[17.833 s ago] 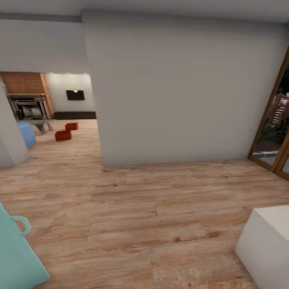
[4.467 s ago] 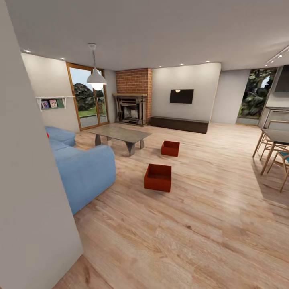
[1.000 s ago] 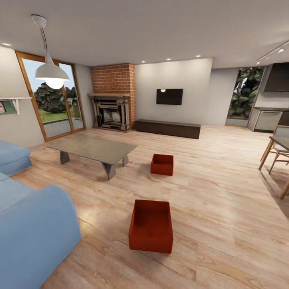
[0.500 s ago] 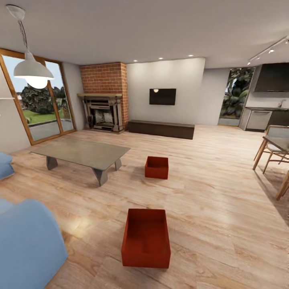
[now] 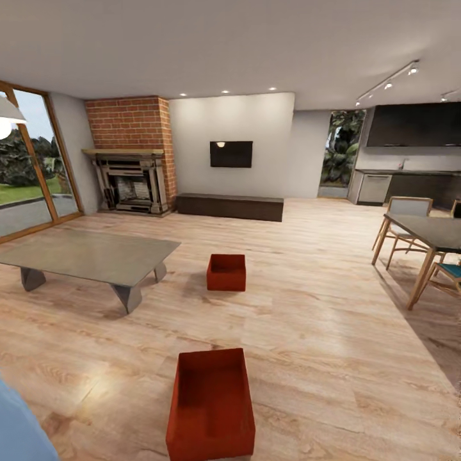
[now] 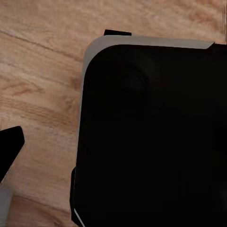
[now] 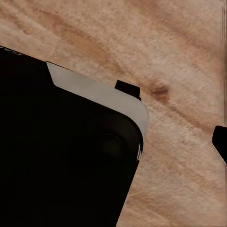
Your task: Move the two storage containers from the living room to the garage. In the garage, place one container on the floor and stack the other container on top of it (either order is fine).
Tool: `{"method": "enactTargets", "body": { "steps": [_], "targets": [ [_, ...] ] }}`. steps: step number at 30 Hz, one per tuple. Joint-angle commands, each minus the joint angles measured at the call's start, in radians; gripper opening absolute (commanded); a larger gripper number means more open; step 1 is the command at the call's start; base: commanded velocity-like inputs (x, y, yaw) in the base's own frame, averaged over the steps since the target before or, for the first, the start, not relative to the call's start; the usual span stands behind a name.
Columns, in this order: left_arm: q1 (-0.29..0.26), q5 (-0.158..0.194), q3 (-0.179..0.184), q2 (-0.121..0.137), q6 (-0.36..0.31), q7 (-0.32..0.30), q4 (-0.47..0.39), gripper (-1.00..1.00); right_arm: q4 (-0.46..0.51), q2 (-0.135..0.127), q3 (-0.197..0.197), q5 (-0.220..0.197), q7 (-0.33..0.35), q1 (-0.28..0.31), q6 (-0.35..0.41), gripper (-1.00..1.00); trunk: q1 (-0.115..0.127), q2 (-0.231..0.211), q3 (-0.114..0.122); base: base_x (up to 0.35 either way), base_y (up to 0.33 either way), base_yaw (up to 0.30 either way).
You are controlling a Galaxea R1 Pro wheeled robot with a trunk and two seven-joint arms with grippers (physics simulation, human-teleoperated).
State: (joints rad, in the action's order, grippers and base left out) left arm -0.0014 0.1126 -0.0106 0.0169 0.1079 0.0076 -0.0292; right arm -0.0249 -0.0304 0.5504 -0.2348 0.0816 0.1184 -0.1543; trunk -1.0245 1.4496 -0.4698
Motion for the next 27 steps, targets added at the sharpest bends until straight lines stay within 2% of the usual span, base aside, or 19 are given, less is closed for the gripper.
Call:
{"method": "enactTargets", "body": {
  "steps": [1, 11, 15, 23, 27],
  "targets": [
    [0.0, 0.008, 0.0, 0.0, 0.003, 0.0, 0.0, 1.0, -0.003, 0.0, 0.006, -0.011, 0.006, 0.001, -0.005, 1.0, -0.001, 0.0, -0.001, 0.323, 0.0, -0.26],
    [0.0, 0.007, 0.0, 0.0, 0.003, 0.0, 0.0, 1.0, -0.003, 0.0, 0.006, -0.011, 0.006, 0.001, -0.005, 1.0, -0.001, 0.0, -0.001, 0.323, 0.0, -0.208],
    [0.0, 0.006, 0.0, 0.0, 0.005, 0.0, 0.0, 1.0, -0.003, 0.001, 0.006, -0.011, 0.006, 0.001, -0.005, 1.0, -0.001, 0.0, -0.001, 0.216, 0.0, -0.017],
    [0.0, 0.006, -0.001, 0.001, 0.006, 0.002, 0.0, 1.0, -0.003, 0.003, 0.006, -0.011, 0.006, 0.001, -0.001, 1.0, -0.001, 0.0, -0.001, 0.023, 0.0, 0.001],
    [0.0, 0.006, -0.002, 0.001, 0.006, 0.002, 0.0, 1.0, -0.003, 0.0, 0.006, -0.01, 0.006, 0.001, -0.002, 1.0, -0.001, 0.0, -0.001, 0.0, 0.0, 0.216]
  ]
}}
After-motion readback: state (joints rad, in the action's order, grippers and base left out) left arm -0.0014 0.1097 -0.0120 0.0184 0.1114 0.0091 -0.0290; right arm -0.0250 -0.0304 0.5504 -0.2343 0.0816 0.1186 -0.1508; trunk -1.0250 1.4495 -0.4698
